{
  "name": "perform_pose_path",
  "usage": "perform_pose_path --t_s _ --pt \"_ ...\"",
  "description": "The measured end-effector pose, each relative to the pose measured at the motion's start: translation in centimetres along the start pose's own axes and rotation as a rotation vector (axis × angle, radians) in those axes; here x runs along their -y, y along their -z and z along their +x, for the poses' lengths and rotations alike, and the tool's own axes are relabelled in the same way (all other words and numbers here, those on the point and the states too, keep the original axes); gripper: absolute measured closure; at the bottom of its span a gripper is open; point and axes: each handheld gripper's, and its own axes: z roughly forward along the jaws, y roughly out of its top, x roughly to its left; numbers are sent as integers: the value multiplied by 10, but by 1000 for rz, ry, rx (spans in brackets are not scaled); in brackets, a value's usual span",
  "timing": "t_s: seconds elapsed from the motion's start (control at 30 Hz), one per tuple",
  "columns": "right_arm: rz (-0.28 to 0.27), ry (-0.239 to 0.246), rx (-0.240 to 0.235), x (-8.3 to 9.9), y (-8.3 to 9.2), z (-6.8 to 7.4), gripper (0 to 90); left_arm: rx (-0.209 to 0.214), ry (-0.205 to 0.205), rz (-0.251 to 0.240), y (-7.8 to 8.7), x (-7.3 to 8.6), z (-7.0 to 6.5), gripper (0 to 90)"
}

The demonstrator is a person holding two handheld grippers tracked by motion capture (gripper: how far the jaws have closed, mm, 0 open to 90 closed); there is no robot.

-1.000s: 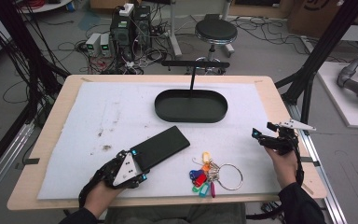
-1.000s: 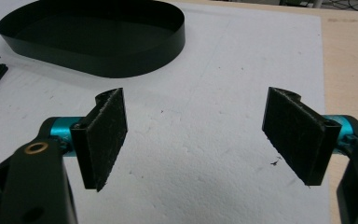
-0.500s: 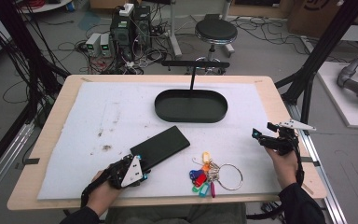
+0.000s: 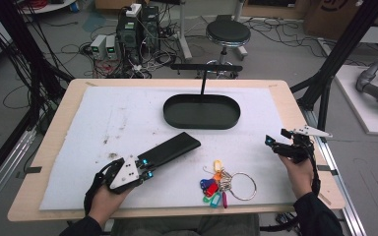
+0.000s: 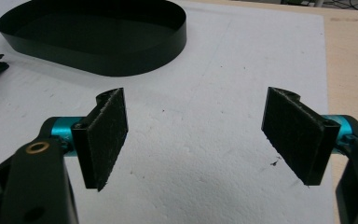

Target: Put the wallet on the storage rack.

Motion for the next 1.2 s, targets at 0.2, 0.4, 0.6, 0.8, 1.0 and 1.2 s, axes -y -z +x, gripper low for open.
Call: perform_pose_path --t_s 0.2,0.4,0.6,0.8,1.0,1.2 --pt "-5 8 0 0 0 1 233 37 130 -177 10 -2 6 795" --pt "-15 3 -9 -1 0 3 237 22 237 -247 22 8 17 796" --pt "-71 17 -97 -9 -3 17 284 -4 268 -237 25 13 22 795" --pt "-83 69 -214 -25 -14 37 340 -18 280 -228 26 15 23 794" --pt "-67 205 -399 -46 -42 84 450 -26 290 -224 27 19 26 794" --pt "-7 323 -534 -56 -71 129 534 -30 300 -222 27 21 27 793"
